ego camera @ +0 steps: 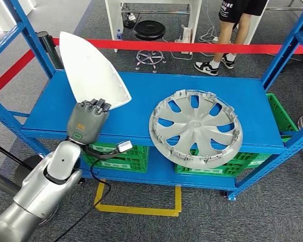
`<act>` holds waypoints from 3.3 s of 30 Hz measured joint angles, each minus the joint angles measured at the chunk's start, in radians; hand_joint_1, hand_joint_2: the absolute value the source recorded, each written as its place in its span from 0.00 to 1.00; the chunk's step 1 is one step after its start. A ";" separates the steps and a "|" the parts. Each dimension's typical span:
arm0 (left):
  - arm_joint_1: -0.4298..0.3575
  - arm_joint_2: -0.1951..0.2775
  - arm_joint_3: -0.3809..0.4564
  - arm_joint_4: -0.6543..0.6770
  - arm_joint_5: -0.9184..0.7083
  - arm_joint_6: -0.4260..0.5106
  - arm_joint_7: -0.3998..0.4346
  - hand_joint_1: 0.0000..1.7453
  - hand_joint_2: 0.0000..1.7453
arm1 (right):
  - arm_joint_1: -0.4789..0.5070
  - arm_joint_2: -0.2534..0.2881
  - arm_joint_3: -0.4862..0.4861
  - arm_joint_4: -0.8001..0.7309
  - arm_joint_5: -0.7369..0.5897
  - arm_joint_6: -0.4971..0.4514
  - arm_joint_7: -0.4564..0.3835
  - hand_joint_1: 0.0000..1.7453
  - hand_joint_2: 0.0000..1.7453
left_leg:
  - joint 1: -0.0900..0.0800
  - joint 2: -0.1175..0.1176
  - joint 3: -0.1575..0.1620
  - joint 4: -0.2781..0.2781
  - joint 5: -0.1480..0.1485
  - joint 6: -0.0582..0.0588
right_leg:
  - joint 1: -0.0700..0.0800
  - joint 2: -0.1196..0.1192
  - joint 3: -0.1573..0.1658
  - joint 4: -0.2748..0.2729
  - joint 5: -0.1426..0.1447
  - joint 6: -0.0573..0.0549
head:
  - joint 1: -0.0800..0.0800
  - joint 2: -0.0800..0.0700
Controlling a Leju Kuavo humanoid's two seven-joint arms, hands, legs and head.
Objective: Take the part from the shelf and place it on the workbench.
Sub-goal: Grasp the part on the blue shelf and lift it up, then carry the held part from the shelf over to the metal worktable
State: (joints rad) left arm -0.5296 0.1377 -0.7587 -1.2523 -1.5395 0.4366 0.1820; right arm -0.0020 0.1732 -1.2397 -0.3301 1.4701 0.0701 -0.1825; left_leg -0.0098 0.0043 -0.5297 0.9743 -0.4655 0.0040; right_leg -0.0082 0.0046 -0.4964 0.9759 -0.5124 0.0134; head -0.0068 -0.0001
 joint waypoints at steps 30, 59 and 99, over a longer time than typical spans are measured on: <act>0.042 0.022 0.025 0.014 0.095 -0.042 -0.053 1.00 1.00 | -0.016 -0.046 0.025 0.104 0.021 -0.055 0.026 0.00 0.00 | -0.003 0.000 -0.010 0.010 -0.002 0.003 | -0.002 0.000 -0.007 0.002 0.002 0.003 | 0.000 0.000; 0.092 0.086 0.067 0.028 0.085 -0.060 -0.035 1.00 1.00 | -0.031 -0.061 0.046 0.126 0.028 -0.070 0.031 0.00 0.00 | 0.008 -0.001 -0.134 0.291 -0.107 -0.010 | 0.009 0.002 -0.117 0.044 0.060 -0.025 | 0.003 0.000; 0.169 0.137 0.216 -0.029 0.262 -0.108 -0.097 1.00 1.00 | -0.026 -0.061 0.047 0.112 0.011 -0.046 0.052 0.00 0.00 | 0.000 0.004 0.053 -0.028 -0.026 0.023 | 0.008 -0.003 -0.175 0.055 0.080 0.009 | 0.010 0.000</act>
State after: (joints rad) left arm -0.3607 0.2746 -0.5429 -1.2813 -1.2780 0.3284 0.0851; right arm -0.0278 0.1118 -1.1932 -0.2177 1.4807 0.0244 -0.1304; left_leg -0.0100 0.0086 -0.4771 0.9462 -0.4917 0.0267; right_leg -0.0003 0.0012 -0.6713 1.0305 -0.4323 0.0222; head 0.0032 0.0000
